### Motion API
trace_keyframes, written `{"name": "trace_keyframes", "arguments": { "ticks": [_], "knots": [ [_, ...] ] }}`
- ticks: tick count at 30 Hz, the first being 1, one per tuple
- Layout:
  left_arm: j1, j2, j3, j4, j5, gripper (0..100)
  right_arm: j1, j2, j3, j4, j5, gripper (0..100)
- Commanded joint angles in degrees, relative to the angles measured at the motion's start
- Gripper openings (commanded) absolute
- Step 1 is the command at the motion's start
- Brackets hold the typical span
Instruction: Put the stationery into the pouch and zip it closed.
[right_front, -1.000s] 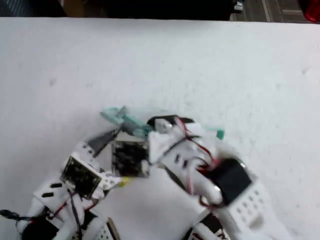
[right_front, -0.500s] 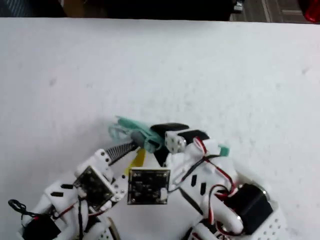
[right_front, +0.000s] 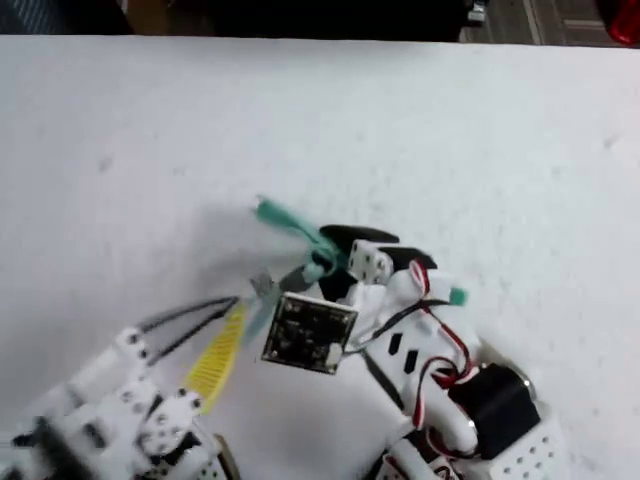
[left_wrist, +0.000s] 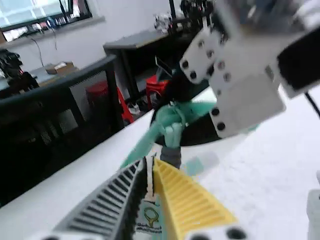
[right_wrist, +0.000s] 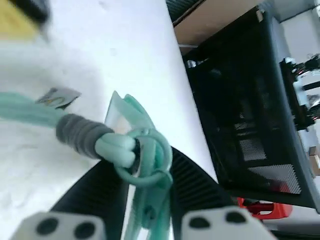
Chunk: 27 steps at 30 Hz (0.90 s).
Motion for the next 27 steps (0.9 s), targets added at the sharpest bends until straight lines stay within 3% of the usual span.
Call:
{"name": "trace_keyframes", "arguments": {
  "ticks": [1, 6, 9, 12, 21, 27],
  "knots": [
    [-6.46, 0.57, -2.55, -1.58, -0.53, 6, -0.04, -1.36, -0.26, -2.24, -0.70, 1.6],
    [-10.51, 0.48, 8.88, -6.42, -0.26, 6, -4.44, -1.36, -0.26, -2.33, -1.14, 1.6],
    [-10.59, 0.48, 12.84, -8.44, -0.18, 13, -6.90, -1.36, -0.26, -2.24, -1.14, 1.6],
    [-11.03, 0.48, 14.33, -8.18, -0.09, 20, -7.52, -1.36, -0.26, -2.24, -1.14, 1.6],
    [-10.51, 0.48, 15.12, -6.86, -0.62, 21, -8.04, -1.27, -0.26, -2.24, -1.14, 1.6],
    [-9.36, 0.57, 15.30, -7.74, -0.62, 24, -15.34, -1.27, -1.41, 0.04, -0.79, 1.6]
  ]
}}
